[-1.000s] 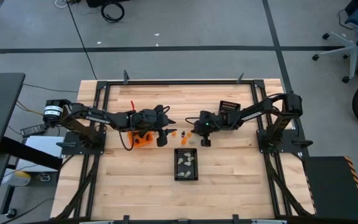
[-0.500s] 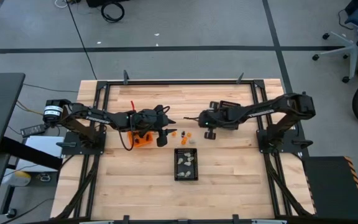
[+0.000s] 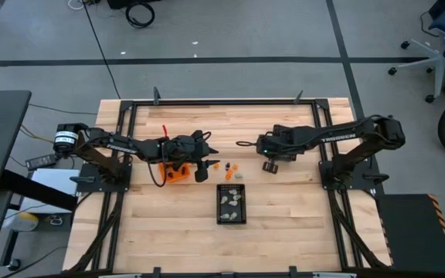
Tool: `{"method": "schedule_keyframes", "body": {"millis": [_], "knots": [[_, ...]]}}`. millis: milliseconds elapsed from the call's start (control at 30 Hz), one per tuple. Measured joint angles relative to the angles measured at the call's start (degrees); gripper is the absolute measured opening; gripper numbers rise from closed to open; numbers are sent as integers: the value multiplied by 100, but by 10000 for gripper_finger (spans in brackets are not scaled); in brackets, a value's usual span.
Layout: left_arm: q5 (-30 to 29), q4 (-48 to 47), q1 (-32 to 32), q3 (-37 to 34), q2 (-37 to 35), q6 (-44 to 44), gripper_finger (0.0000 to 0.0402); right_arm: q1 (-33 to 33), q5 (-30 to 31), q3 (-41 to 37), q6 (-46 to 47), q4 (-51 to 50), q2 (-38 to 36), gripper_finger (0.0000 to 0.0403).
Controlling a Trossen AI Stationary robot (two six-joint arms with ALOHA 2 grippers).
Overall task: Sort Halloween decoration
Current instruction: Put the black skeleton toy into the orange bin
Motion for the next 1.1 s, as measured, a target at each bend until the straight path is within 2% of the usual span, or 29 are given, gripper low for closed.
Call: {"method": "schedule_keyframes", "body": {"millis": [133,200,300,400,467,600,733,933,1100], "knots": [[-1,-1,0,0,0,1,172,119,-949,0,-1,127,-134,48],[0,-2,-1,0,2,2,172,205,-1209,0,-5,320,-173,48],[107,0,-4,0,1,25,172,346,-1287,0,-159,807,-188,48],[563,7,-11,0,2,132,172,467,-1291,0,-345,1405,-185,48],[897,12,-71,0,2,445,172,509,-1291,0,-412,1839,-185,48],[988,188,-370,0,23,1338,172,515,-1516,0,-427,2536,-185,48],[630,659,-660,4,150,2146,172,517,-1907,0,-379,2921,-185,48],[-430,1579,-809,2,569,3602,172,514,-2228,0,-229,3081,-183,48],[-551,1943,-787,0,680,4305,172,517,-2333,0,-40,3074,-183,48]]}}
